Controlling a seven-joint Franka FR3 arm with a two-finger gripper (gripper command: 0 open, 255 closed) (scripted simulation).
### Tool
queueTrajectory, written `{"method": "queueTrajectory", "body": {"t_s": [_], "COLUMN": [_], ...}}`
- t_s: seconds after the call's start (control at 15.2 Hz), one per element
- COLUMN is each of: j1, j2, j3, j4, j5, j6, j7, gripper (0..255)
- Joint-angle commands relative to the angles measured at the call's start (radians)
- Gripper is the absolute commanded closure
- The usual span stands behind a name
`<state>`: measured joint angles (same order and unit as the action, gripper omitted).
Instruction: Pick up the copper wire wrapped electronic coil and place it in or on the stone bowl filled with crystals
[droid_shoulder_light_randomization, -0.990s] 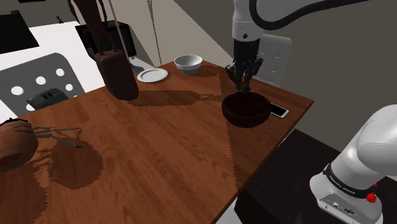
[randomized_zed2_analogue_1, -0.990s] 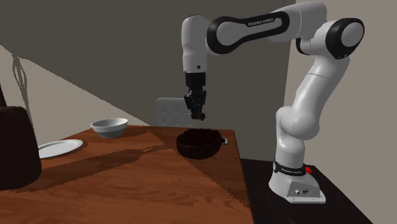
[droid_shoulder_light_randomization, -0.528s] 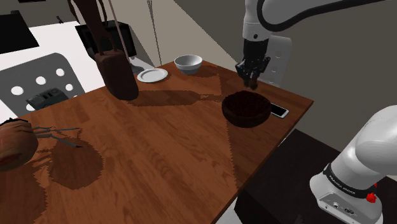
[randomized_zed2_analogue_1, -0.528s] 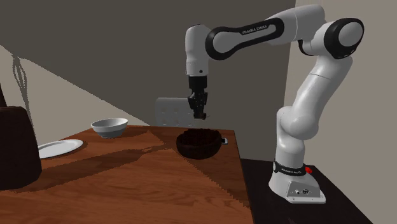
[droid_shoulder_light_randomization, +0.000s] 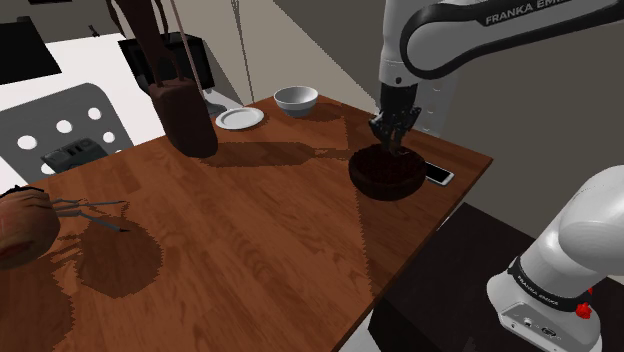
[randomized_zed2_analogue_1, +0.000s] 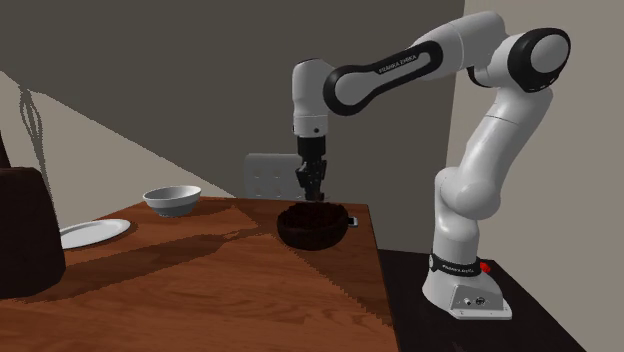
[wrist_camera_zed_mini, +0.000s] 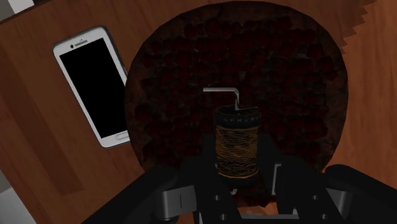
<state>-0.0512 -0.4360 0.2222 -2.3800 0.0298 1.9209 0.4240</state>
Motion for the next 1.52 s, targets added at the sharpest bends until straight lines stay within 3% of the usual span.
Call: {"method": "queueTrajectory", "body": {"t_s": [0.0, 0.66, 0.73, 1.06, 1.32, 1.45], "j1": [-0.001, 0.000, 0.000, 0.000, 0.000, 0.000], "j2": [0.009, 0.017, 0.017, 0.017, -0.005, -0.005], "j3": [0.002, 0.004, 0.004, 0.004, -0.001, -0.001], "j4": [-0.018, -0.039, -0.039, -0.039, 0.072, 0.072], "j5": [-0.001, -0.001, -0.001, -0.001, 0.000, 0.000], "j6": [0.027, 0.056, 0.056, 0.056, -0.076, -0.076], "j7": [0.002, 0.004, 0.004, 0.004, 0.002, 0.002], "gripper": [255, 255, 0, 0, 0, 0]}}
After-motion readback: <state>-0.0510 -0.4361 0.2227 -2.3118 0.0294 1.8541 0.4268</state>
